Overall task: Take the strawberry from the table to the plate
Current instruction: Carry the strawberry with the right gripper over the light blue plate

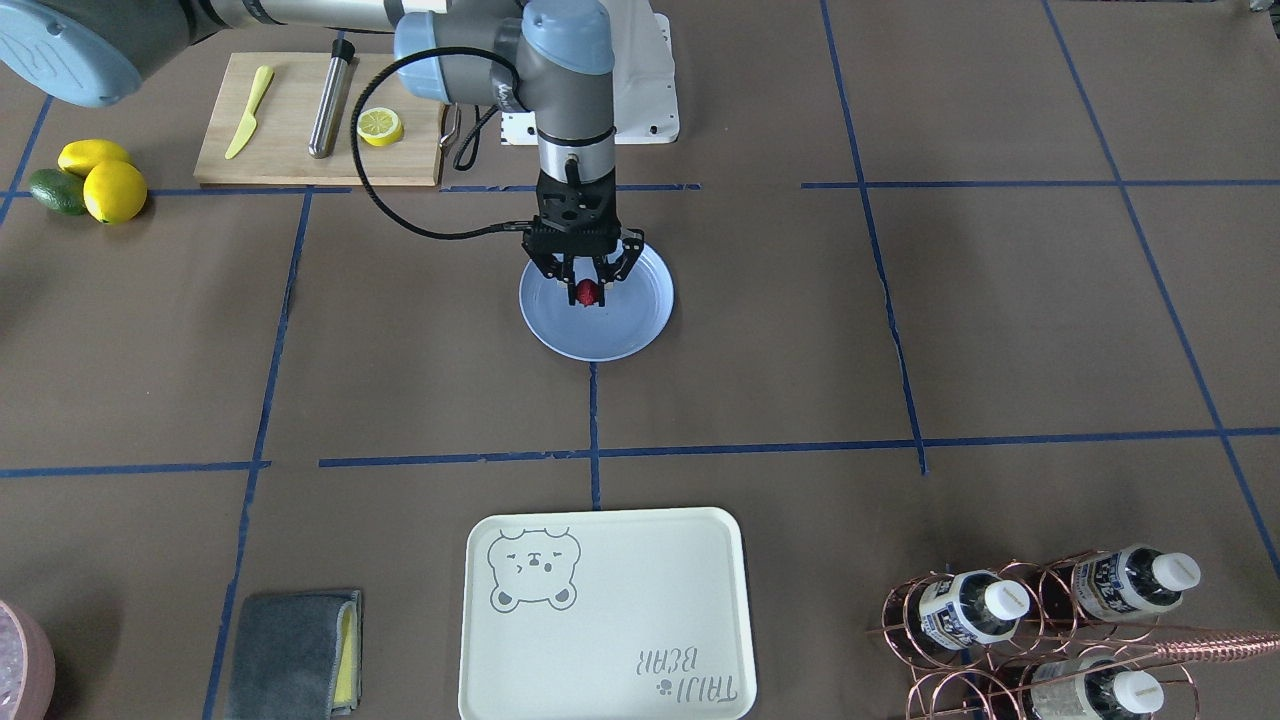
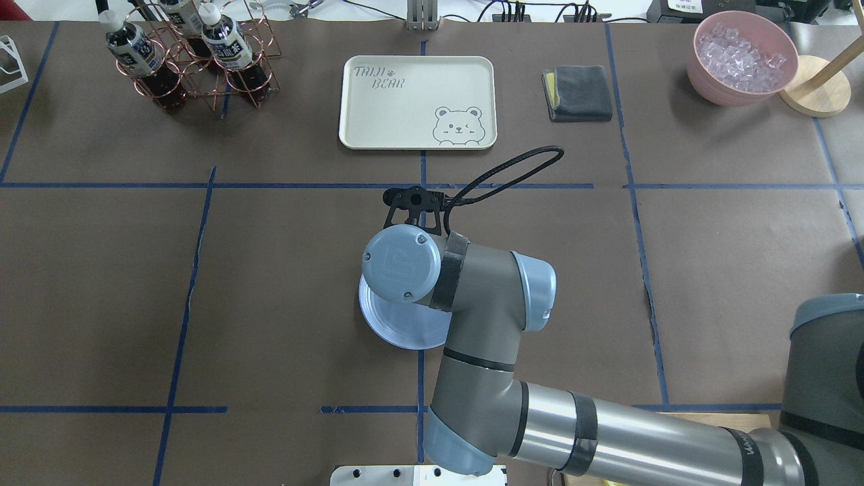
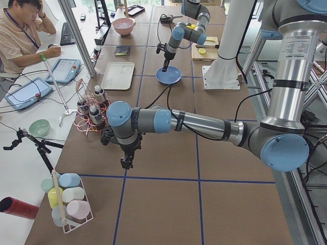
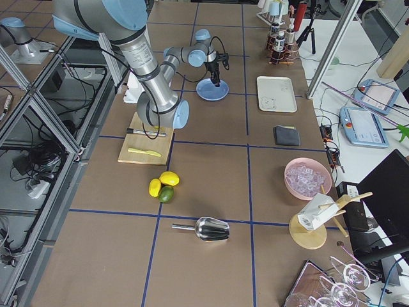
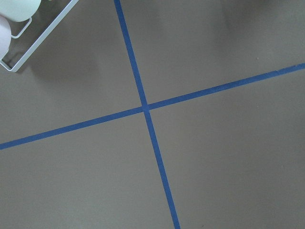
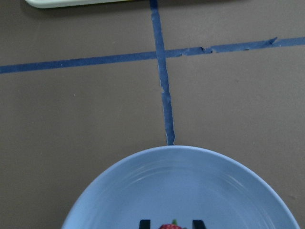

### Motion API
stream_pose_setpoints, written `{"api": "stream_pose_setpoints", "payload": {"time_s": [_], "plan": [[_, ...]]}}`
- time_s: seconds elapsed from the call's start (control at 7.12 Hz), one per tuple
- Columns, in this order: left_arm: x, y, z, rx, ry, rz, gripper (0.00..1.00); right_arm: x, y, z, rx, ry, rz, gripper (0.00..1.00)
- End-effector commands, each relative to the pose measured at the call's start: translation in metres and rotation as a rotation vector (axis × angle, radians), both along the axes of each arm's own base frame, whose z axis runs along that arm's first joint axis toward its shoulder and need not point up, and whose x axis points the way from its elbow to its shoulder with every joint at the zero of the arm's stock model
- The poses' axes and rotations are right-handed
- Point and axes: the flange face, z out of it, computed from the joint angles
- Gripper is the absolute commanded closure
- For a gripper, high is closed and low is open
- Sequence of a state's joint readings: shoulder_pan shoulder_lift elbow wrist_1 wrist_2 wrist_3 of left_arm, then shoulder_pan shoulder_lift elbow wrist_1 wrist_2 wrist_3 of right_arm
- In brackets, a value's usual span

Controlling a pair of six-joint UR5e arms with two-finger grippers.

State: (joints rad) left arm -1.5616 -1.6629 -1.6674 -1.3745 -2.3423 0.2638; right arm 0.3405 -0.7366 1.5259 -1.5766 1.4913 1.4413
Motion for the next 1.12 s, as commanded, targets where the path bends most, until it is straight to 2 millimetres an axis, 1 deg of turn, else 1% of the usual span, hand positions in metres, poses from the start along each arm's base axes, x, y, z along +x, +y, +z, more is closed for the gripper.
{"api": "stream_pose_setpoints", "payload": {"time_s": [0.0,0.28,0.42,0.7,0.84,0.98], "plan": [[0.000,0.001,0.001,-0.002,0.002,0.000,0.00,-0.019,0.012,0.009,-0.003,0.028,-0.006,1.00],[0.002,0.001,0.000,-0.003,0.028,0.000,0.00,-0.016,0.012,0.025,-0.007,0.052,-0.006,1.00],[0.002,0.001,0.000,-0.005,0.028,0.000,0.00,-0.016,0.013,0.027,-0.007,0.053,-0.007,1.00],[0.002,0.001,-0.001,-0.002,0.028,0.000,0.00,-0.017,0.013,0.026,-0.009,0.049,-0.009,1.00],[0.002,0.001,-0.001,-0.002,0.029,0.000,0.00,-0.016,0.013,0.023,-0.006,0.042,-0.007,0.50],[0.002,0.001,-0.001,-0.002,0.028,0.000,0.00,-0.009,0.014,0.013,0.014,0.022,-0.001,0.01]]}}
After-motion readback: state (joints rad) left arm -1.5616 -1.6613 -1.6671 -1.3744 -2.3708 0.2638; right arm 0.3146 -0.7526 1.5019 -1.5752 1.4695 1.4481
